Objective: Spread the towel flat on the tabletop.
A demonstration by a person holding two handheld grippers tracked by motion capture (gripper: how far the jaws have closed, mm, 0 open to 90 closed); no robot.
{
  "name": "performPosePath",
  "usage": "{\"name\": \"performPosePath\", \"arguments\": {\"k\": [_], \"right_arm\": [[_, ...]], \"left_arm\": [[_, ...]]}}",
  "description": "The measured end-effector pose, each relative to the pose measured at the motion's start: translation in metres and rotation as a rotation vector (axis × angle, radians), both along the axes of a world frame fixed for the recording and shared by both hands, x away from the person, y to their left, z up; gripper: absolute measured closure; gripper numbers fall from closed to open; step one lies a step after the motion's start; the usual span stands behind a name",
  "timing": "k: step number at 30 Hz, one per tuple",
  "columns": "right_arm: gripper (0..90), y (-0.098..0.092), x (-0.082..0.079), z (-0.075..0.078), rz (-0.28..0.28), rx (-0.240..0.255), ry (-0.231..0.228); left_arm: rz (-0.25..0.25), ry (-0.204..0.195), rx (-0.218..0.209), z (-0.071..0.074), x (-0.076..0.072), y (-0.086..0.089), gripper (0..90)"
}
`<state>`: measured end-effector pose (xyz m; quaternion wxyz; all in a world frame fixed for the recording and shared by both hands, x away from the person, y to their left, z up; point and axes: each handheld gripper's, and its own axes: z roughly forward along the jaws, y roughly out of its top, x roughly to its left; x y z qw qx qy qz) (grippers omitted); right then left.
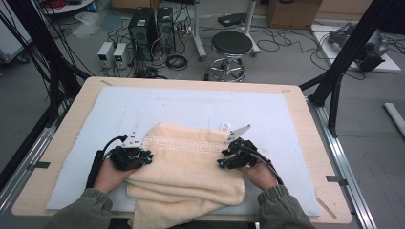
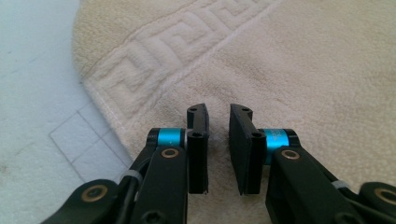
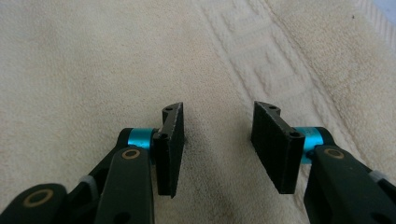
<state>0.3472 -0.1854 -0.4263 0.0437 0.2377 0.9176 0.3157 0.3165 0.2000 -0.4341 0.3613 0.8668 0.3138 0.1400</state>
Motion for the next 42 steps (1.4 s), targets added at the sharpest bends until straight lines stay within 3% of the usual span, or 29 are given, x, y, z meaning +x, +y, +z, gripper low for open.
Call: {"name": "performPosePath", "arguments": {"k": [6,9,11,14,16,18,19,24,27,32,39,42], "right_arm": [[55.5,0.001,-0.007,0.005,0.067,-0.011,-0.003],[52.2,-0.005,-0.007,0.012,0.048,0.027,-0.053],[48.1,-0.012,-0.002,0.014,-0.003,0.047,-0.084],[42.3,-0.019,0.006,0.011,-0.051,0.043,-0.114],[41.3,-0.021,0.012,0.005,-0.058,0.04,-0.096],[41.6,-0.018,0.015,-0.001,-0.062,0.014,-0.076],[41.9,-0.016,0.016,-0.006,-0.06,0.009,-0.057],[57.4,-0.017,0.019,-0.007,-0.087,0.052,-0.062],[70.1,-0.017,0.021,-0.008,-0.092,0.07,-0.057],[82.7,-0.013,0.022,-0.008,-0.059,0.076,-0.049],[85.5,-0.01,0.021,-0.002,-0.03,0.077,-0.079],[85.7,-0.01,0.018,0.007,-0.027,0.11,-0.108]], "left_arm": [[-0.065,0.026,-0.015,0.003,-0.012,0.006,79.5],[-0.064,-0.015,-0.045,0.008,-0.009,0.011,75.5],[-0.051,-0.045,-0.074,0.013,-0.004,0.013,69.5],[-0.026,-0.098,-0.07,0.013,0.003,0.012,55.8],[-0.012,-0.081,-0.049,0.007,0.01,0.012,50.5],[-0.008,-0.03,-0.018,-0.002,0.016,0.011,48.4],[-0.01,-0.015,-0.031,-0.005,0.017,0.011,48.6],[-0.001,-0.009,-0.047,-0.006,0.019,0.011,54.7],[0.003,-0.013,-0.04,-0.005,0.017,0.008,66.4],[0.008,-0.006,-0.045,-0.004,0.017,0.006,78.8],[0.031,-0.025,-0.023,0.002,0.014,0.008,84.0],[0.04,-0.037,-0.051,0.007,0.011,0.013,84.2]]}}
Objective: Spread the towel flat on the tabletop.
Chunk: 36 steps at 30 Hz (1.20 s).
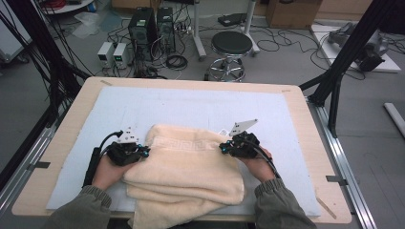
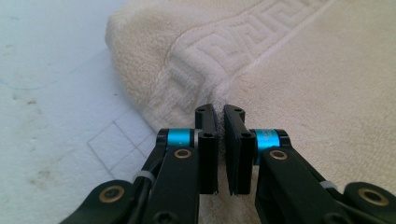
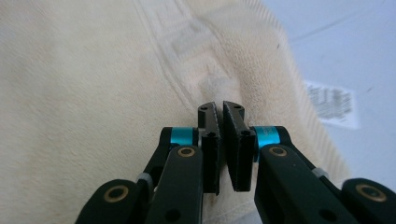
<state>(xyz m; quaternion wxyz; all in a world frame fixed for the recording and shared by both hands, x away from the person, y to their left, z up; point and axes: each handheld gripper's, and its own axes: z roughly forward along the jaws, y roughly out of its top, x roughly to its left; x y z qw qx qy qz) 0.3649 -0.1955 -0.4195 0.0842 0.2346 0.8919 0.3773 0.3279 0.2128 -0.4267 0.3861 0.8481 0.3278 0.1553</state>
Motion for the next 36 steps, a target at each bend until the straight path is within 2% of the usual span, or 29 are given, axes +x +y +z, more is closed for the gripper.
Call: {"name": "performPosePath", "arguments": {"k": [4,7,9,12,15,18,20,21,22,23,24,25,26,27,28,29,30,31,33,34,36], "right_arm": [[85.8,-0.001,-0.004,0.018,0.014,0.022,-0.039],[85.8,-0.002,-0.008,0.033,0.032,0.029,-0.074],[85.8,-0.004,-0.012,0.043,0.041,0.038,-0.082],[85.8,-0.006,-0.021,0.053,0.069,0.033,-0.074],[85.8,-0.006,-0.029,0.057,0.109,0.019,-0.064],[85.8,-0.005,-0.031,0.056,0.15,0.014,-0.018],[85.8,-0.003,-0.026,0.053,0.153,-0.004,-0.004],[86.0,-0.002,-0.021,0.054,0.144,-0.023,-0.012],[86.3,-0.001,-0.013,0.057,0.121,-0.046,-0.035],[86.5,0.0,-0.001,0.063,0.093,-0.048,-0.056],[86.5,0.0,0.013,0.073,0.055,-0.041,-0.082],[86.0,-0.001,0.031,0.086,0.0,-0.034,-0.129],[84.2,-0.003,0.049,0.101,-0.08,-0.009,-0.163],[79.1,-0.006,0.064,0.114,-0.14,0.032,-0.173],[68.2,-0.007,0.077,0.122,-0.189,0.055,-0.181],[60.3,-0.008,0.084,0.126,-0.229,0.073,-0.172],[60.1,-0.007,0.086,0.126,-0.223,0.078,-0.157],[57.9,-0.004,0.084,0.122,-0.186,0.049,-0.161],[53.7,-0.001,0.079,0.11,-0.14,0.008,-0.154],[52.5,-0.001,0.076,0.103,-0.129,-0.002,-0.122],[51.8,-0.002,0.067,0.09,-0.112,0.017,-0.094]], "left_arm": [[0.023,-0.036,-0.048,0.013,-0.005,0.005,84.2],[0.021,-0.07,-0.071,0.026,-0.01,0.007,84.2],[0.006,-0.089,-0.077,0.034,-0.015,0.008,84.2],[-0.019,-0.104,-0.083,0.043,-0.026,0.01,84.2],[-0.052,-0.087,-0.081,0.044,-0.036,0.014,84.2],[-0.057,-0.07,-0.066,0.042,-0.038,0.015,84.2],[-0.037,-0.073,-0.056,0.043,-0.029,0.012,84.3],[-0.027,-0.082,-0.052,0.045,-0.021,0.009,84.4],[0.0,-0.1,-0.059,0.05,-0.01,0.006,84.6],[0.032,-0.12,-0.067,0.058,0.003,0.002,84.7],[0.064,-0.161,-0.076,0.069,0.02,-0.003,84.7],[0.095,-0.21,-0.078,0.081,0.038,-0.006,84.6],[0.133,-0.248,-0.066,0.092,0.056,-0.009,83.3],[0.189,-0.265,-0.062,0.101,0.071,-0.011,77.7],[0.232,-0.239,-0.076,0.107,0.083,-0.012,63.2],[0.232,-0.202,-0.099,0.109,0.09,-0.011,54.8],[0.216,-0.208,-0.095,0.108,0.091,-0.011,55.7],[0.204,-0.213,-0.072,0.105,0.089,-0.011,56.2],[0.187,-0.192,-0.074,0.095,0.085,-0.008,56.7],[0.183,-0.18,-0.076,0.089,0.082,-0.006,56.7],[0.168,-0.161,-0.09,0.077,0.073,-0.002,56.6]]}}
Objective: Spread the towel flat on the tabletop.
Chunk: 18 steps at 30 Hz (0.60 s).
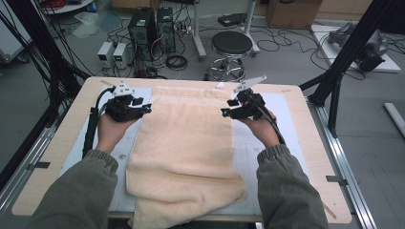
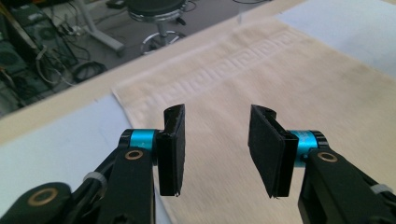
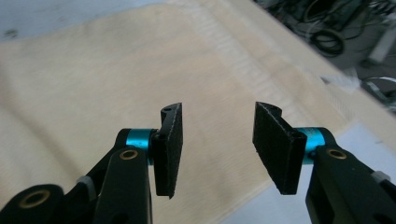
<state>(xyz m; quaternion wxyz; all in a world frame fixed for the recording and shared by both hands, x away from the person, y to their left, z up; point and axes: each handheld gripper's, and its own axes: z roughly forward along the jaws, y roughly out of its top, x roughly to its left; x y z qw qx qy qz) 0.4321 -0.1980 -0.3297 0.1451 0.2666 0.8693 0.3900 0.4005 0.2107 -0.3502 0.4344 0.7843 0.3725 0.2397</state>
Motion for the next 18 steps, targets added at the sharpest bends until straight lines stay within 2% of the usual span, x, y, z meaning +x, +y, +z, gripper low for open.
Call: {"name": "performPosePath", "arguments": {"k": [3,8,13,15,16,18], "right_arm": [[48.7,-0.001,-0.019,-0.011,0.038,0.01,0.016],[42.1,-0.004,-0.055,-0.016,0.092,0.034,0.032],[40.4,-0.007,-0.087,-0.024,0.128,0.063,0.036],[39.6,-0.008,-0.098,-0.032,0.145,0.061,0.033],[38.1,-0.008,-0.102,-0.035,0.149,0.042,0.05],[39.4,-0.009,-0.113,-0.043,0.162,0.049,0.038]], "left_arm": [[-0.032,0.015,0.0,-0.013,-0.018,0.004,56.4],[-0.088,0.0,-0.005,-0.023,-0.052,0.01,53.9],[-0.148,-0.019,-0.018,-0.03,-0.085,0.011,51.2],[-0.17,-0.026,-0.025,-0.033,-0.097,0.011,49.6],[-0.181,-0.025,-0.029,-0.035,-0.103,0.011,48.7],[-0.204,-0.026,-0.037,-0.041,-0.115,0.01,47.5]]}}
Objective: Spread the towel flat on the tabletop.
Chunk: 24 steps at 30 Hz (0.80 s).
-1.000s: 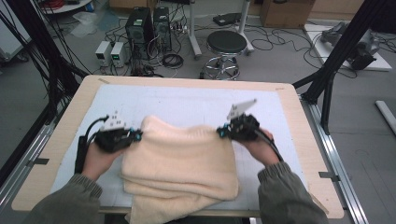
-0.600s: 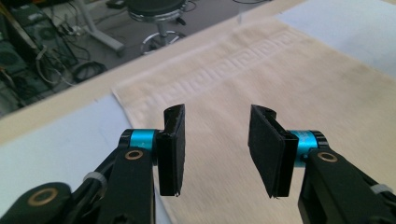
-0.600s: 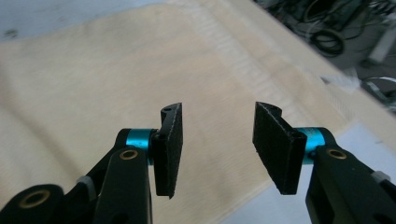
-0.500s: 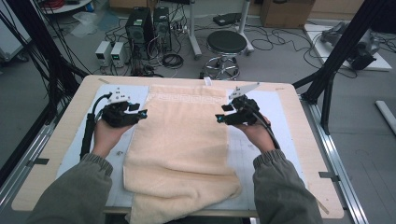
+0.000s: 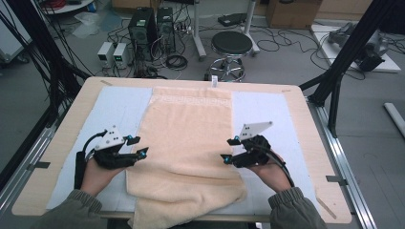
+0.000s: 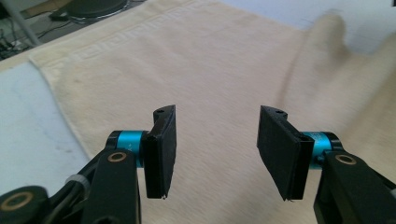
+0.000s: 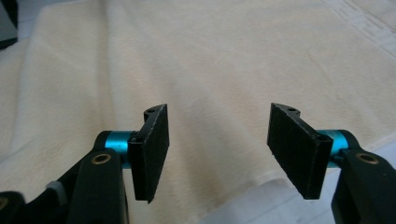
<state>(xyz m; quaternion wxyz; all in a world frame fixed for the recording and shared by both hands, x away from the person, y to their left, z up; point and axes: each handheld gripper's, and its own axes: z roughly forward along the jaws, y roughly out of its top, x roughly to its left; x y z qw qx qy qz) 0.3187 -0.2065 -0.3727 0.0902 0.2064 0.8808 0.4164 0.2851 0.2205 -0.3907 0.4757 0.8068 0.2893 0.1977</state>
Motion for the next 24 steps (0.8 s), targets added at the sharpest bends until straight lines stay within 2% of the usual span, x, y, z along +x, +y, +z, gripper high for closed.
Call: {"name": "performPosePath", "arguments": {"k": [4,7,12,14,16,17,19,21,23,24], "right_arm": [[39.3,-0.002,-0.017,-0.016,0.022,0.004,0.003],[39.3,-0.002,-0.029,-0.029,0.038,-0.005,0.008],[40.9,0.005,-0.04,-0.05,0.081,-0.049,0.024],[42.8,0.009,-0.041,-0.059,0.1,-0.073,0.043],[45.5,0.013,-0.041,-0.064,0.105,-0.099,0.061],[48.1,0.013,-0.041,-0.065,0.105,-0.096,0.063],[55.2,0.013,-0.039,-0.065,0.103,-0.094,0.058],[68.3,0.012,-0.038,-0.064,0.111,-0.088,0.067],[76.9,0.014,-0.039,-0.062,0.132,-0.099,0.071],[79.1,0.014,-0.04,-0.06,0.14,-0.111,0.056]], "left_arm": [[-0.046,0.01,0.004,-0.013,-0.022,0.0,44.9],[-0.077,0.029,0.014,-0.021,-0.032,0.0,43.3],[-0.135,0.074,0.074,-0.034,-0.035,-0.003,41.1],[-0.152,0.104,0.105,-0.04,-0.034,-0.007,41.5],[-0.184,0.139,0.156,-0.047,-0.032,-0.012,47.5],[-0.19,0.15,0.159,-0.051,-0.031,-0.015,50.3],[-0.194,0.151,0.157,-0.05,-0.03,-0.016,57.4],[-0.195,0.151,0.164,-0.049,-0.03,-0.018,69.3],[-0.184,0.126,0.195,-0.046,-0.031,-0.02,80.5],[-0.175,0.115,0.196,-0.043,-0.031,-0.02,83.7]]}}
